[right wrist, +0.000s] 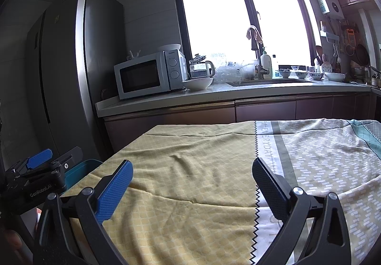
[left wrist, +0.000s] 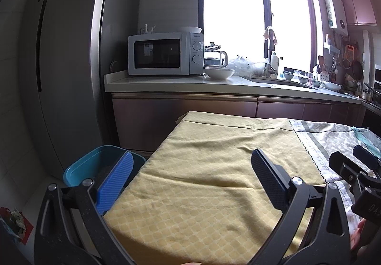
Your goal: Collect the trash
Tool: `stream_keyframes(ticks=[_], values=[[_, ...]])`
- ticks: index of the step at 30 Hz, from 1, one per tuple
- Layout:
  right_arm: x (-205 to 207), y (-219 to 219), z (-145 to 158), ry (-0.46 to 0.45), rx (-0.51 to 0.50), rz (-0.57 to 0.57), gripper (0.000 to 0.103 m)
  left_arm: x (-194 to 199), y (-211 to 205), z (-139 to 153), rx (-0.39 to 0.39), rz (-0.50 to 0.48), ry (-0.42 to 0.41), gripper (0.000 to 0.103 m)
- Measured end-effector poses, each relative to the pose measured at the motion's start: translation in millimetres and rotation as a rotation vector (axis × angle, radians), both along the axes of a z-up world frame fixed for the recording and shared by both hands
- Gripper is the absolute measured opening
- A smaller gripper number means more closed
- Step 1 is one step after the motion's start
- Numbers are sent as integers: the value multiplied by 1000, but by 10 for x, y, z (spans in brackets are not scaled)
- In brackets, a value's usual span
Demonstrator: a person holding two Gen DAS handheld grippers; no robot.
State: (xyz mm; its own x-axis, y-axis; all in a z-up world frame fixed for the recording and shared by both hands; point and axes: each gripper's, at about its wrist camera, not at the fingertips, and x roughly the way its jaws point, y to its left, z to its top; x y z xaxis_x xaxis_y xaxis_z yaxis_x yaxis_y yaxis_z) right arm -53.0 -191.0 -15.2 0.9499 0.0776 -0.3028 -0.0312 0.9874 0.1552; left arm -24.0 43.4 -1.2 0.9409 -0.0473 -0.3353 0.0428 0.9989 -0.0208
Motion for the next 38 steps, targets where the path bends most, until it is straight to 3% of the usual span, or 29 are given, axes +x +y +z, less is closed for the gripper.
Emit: stream_keyframes(ticks=[28,36,38], values=[[39,-66,-36,6,13,-15,97,66,-88,-35,11,-8,-5,98],[108,-293,-47,44,4,-52,97,421,-109,-79,-20,-38,99,98],[153,-449,-52,72,3,-79,97,686,-160,-122,-20,-71,184,98]])
